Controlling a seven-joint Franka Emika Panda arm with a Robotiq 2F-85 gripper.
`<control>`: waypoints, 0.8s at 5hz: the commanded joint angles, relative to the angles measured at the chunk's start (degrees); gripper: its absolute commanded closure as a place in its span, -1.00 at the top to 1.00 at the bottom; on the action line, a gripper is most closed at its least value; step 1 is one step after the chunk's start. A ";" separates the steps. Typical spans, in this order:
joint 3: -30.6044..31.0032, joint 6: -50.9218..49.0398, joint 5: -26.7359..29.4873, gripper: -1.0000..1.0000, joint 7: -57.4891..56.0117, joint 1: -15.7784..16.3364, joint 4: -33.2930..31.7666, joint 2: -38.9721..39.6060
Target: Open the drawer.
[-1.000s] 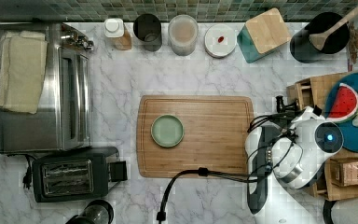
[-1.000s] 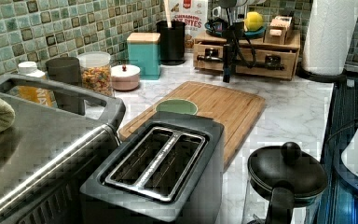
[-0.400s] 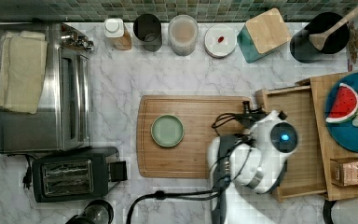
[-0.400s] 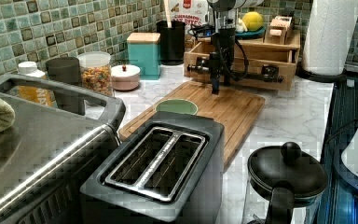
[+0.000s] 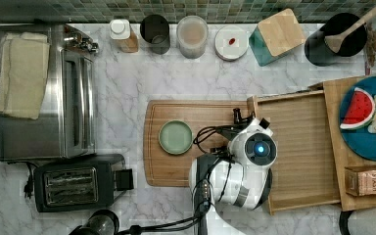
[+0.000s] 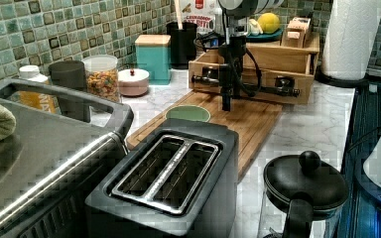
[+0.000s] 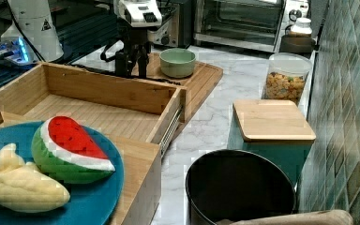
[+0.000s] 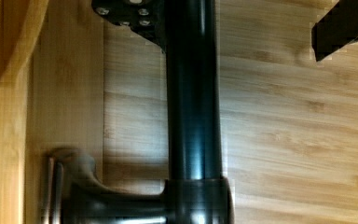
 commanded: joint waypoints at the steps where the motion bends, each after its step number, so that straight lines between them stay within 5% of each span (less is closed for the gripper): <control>1: 5.73 -4.84 1.63 1.00 0.98 5.65 -5.14 -7.34; 4: 6.25 -4.82 1.65 1.00 0.97 5.13 -5.15 -7.34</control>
